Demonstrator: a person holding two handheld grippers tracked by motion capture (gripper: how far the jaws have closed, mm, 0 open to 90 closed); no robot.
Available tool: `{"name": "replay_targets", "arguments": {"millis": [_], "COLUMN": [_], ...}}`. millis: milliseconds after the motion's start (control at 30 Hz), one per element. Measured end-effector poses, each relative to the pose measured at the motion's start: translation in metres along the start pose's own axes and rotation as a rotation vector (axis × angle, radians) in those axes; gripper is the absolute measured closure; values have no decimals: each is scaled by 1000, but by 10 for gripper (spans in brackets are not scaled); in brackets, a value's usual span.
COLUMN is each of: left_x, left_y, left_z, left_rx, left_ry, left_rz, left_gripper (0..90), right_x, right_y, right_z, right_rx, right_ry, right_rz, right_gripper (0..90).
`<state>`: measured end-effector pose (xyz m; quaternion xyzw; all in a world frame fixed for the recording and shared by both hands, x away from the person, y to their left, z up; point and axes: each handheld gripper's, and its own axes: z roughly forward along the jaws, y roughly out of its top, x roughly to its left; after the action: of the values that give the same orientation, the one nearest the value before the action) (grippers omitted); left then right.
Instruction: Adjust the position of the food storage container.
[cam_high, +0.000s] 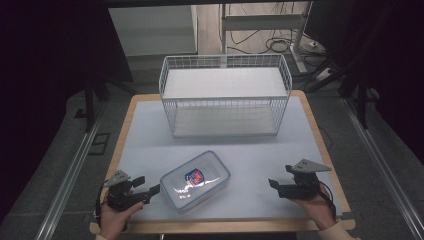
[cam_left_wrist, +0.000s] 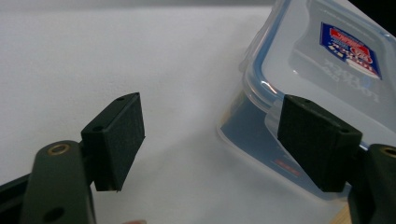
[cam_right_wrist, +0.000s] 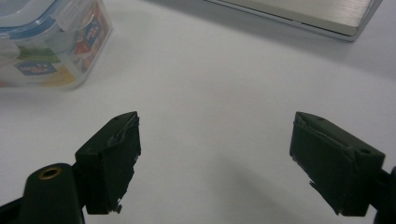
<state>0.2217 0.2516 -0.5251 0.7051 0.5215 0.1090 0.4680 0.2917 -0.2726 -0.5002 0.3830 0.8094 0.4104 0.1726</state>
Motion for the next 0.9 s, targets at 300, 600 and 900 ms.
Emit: {"name": "replay_targets", "arguments": {"millis": [300,600,900], "left_x": [-17,-58,-93], "left_y": [11,25,32], "left_z": [-22,-15,5], "left_rx": [-52,33,126], "left_ry": [-85,-191,-254], "left_rz": [16,119,216], "left_gripper": [314,830,900], "right_x": [2,3,3], "right_y": [-1,0,-1], "right_z": [1,1,2], "right_rx": [6,8,14], "right_ry": [-4,0,6], "right_rz": [-5,-3,3], "right_gripper": [166,167,170]}}
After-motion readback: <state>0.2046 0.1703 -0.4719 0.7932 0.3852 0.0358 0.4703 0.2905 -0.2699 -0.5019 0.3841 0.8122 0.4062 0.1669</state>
